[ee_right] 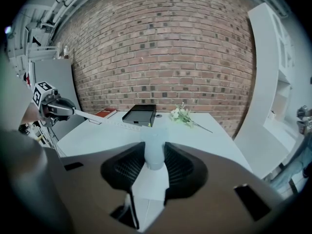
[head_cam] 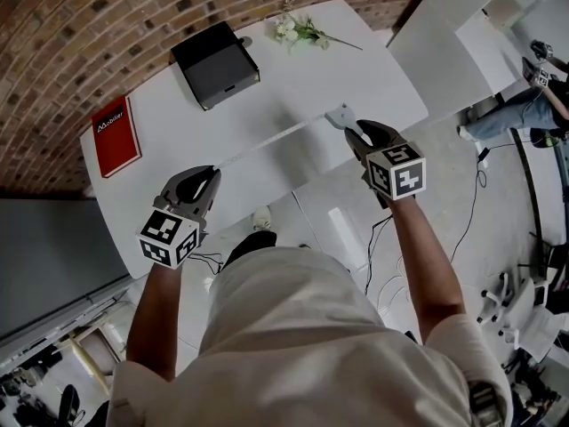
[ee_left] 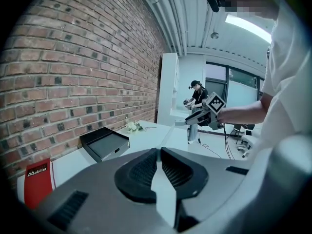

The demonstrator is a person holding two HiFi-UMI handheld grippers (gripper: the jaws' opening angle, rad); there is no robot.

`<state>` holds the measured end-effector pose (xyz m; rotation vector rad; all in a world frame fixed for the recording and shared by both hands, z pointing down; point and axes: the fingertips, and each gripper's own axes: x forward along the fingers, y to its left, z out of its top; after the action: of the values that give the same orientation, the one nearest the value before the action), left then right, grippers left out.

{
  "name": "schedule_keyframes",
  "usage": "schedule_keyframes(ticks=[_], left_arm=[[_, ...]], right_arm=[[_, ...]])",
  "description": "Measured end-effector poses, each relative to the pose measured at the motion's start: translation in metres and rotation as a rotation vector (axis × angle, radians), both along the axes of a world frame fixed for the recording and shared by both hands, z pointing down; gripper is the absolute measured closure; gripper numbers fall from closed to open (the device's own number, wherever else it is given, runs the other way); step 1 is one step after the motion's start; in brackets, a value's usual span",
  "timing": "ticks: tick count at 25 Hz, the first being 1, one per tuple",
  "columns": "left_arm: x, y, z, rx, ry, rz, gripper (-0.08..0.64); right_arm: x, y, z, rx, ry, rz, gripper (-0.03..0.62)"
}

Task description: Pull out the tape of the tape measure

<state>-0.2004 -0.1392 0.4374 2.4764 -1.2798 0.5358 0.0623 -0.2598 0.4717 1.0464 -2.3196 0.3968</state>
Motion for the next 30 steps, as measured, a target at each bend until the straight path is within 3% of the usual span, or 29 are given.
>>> schedule_keyframes(ticks=[30], left_arm=[[-0.03, -0.129, 0.069, -0.089, -0.007, 0.028, 0.531]], right_arm=[[-0.013, -0.086, 0.064, 0.031, 0.039, 0.151, 0.462]])
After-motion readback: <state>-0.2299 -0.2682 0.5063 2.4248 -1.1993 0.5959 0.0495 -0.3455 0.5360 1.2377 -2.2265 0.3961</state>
